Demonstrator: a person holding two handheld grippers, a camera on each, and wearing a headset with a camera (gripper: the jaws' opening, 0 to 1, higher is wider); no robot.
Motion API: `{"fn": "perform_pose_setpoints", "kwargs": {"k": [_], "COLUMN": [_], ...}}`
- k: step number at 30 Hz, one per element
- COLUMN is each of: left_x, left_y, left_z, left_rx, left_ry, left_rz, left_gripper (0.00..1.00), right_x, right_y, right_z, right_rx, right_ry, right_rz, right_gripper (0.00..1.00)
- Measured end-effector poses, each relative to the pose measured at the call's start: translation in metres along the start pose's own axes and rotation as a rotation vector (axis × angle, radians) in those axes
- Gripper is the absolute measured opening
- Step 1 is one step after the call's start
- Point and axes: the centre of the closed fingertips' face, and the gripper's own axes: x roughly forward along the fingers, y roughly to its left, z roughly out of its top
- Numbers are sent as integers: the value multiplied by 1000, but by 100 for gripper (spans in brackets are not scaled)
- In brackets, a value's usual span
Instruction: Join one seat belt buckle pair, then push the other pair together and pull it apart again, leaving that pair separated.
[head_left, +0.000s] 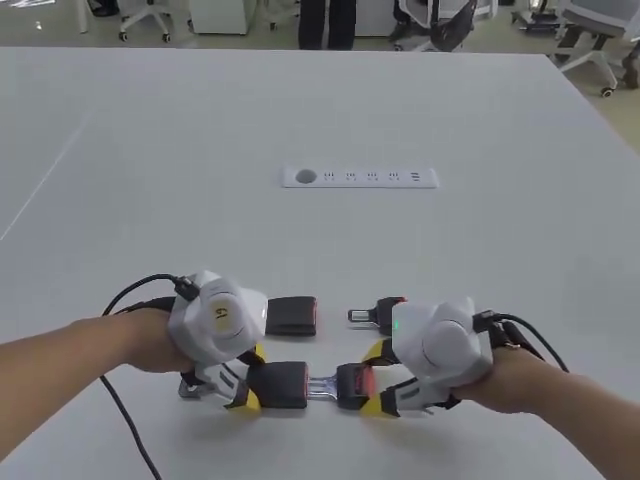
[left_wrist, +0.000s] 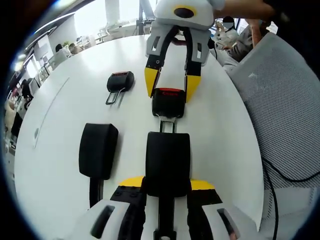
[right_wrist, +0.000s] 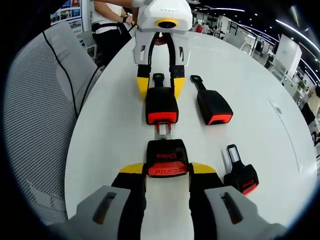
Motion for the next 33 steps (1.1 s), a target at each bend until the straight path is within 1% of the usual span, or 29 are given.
{"fn": "perform_pose_setpoints", "kwargs": {"k": [2, 6, 10, 13, 15, 18, 22, 23, 24, 25, 29, 31, 33], "left_x": [0, -3, -4, -3, 0, 0, 1, -2, -3, -1, 0, 0, -3], "left_y": [0, -4, -6, -4, 1, 1, 3, -3, -4, -1, 1, 1, -3], "left_z": [-1, 5, 6, 4, -1, 0, -2, 4, 5, 2, 1, 1, 5], "left_rx": [-1, -2, -1, 0, -1, 0, -5, -5, -4, -4, -5, -4, -5], "left_ry": [-1, -2, -2, -3, -4, -4, -9, -11, -13, -15, -18, -21, -25], "left_rz": [1, 1, 0, 0, 0, 1, 2, 3, 4, 5, 6, 7, 7], "left_gripper": [32, 32, 32, 32, 32, 32, 32, 32, 32, 32, 32, 32, 32], "right_x": [1, 3, 5, 6, 7, 8, 8, 8, 8, 8, 8, 8, 8], "right_y": [0, -1, -1, 0, 0, 0, 0, 0, 0, 0, 0, 0, 0], "right_z": [1, 2, 3, 5, 6, 5, 5, 5, 5, 5, 6, 6, 6], "right_rx": [-6, -7, -2, -1, -5, -12, -7, -8, -9, -8, -8, -6, -8], "right_ry": [0, -1, -6, -9, -11, -6, -8, -7, -7, -7, -8, -8, -10], "right_rz": [1, 3, 4, 4, 4, 4, 4, 3, 3, 3, 2, 0, -2], "right_gripper": [31, 31, 31, 31, 31, 31, 31, 31, 31, 31, 31, 31, 30]}}
